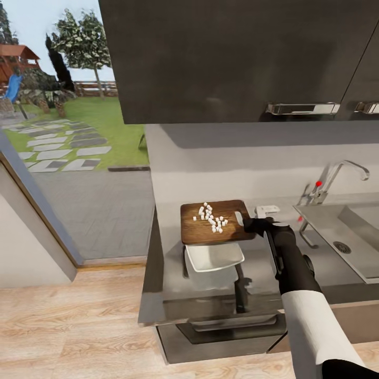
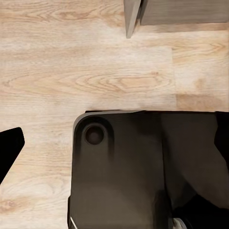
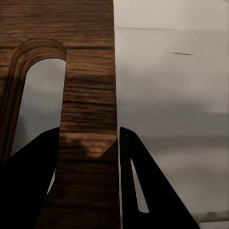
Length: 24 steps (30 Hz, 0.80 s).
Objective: In the kitchen, take the Vidalia onion out of the sink, dice it on the chopping board with the paring knife, put the diced onion into the bowl on the countertop, then place both the paring knife and the chopping board into the sink.
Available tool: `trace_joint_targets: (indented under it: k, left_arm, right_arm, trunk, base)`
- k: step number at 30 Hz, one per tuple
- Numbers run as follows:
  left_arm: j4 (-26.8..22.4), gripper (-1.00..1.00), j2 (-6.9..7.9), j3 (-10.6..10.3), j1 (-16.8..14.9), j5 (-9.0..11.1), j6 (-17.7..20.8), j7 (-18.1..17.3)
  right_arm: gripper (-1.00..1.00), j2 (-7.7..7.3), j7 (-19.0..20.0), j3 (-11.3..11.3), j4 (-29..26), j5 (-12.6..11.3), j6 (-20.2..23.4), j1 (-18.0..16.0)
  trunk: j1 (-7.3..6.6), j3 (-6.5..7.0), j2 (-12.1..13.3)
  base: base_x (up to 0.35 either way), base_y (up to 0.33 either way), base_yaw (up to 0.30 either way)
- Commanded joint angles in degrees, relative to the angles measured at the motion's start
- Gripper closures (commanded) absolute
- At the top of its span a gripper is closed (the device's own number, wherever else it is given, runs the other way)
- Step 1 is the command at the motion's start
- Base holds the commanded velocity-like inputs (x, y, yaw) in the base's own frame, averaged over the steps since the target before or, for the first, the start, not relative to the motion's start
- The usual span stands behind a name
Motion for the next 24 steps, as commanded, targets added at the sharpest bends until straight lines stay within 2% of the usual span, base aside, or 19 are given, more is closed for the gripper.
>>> trace_joint_targets:
  k: [1, 9, 16, 20, 24]
  left_arm:
    - [-0.1, -1.0, 0.03, -0.5, 0.0, 0.4, -0.1, 0.2]
    - [-0.1, -1.0, 0.03, -0.5, 0.0, 0.4, -0.1, 0.3]
    - [-0.1, -1.0, 0.03, -0.5, 0.0, 0.4, -0.1, 0.2]
    - [-0.1, -1.0, 0.03, -0.5, 0.0, 0.4, -0.1, 0.2]
    - [-0.2, -1.0, 0.03, -0.5, 0.0, 0.4, -0.1, 0.2]
  right_arm:
    - [1.0, 0.06, 0.9, -0.2, 0.0, 0.7, 0.2, -0.1]
    - [1.0, 0.06, 1.7, -0.3, 0.0, 0.6, -1.4, 0.0]
    - [1.0, -0.38, 1.7, -0.5, 0.5, -2.0, -3.0, 0.0]
    - [1.0, -0.46, 1.7, -0.6, 0.8, -2.4, -3.3, 0.0]
    - [1.0, -0.47, 1.5, -0.7, 2.6, -2.4, -6.0, 0.0]
  trunk:
    - [0.03, -0.1, -0.1]
    - [0.03, -0.1, -0.1]
    - [0.03, -0.1, -0.1]
    - [0.03, -0.1, -0.1]
    - [0.03, -0.1, -0.1]
  base:
    - [0.0, 0.0, 0.0]
    - [0.0, 0.0, 0.0]
    - [0.0, 0.0, 0.0]
    - [0.0, 0.0, 0.0]
    - [0.0, 0.0, 0.0]
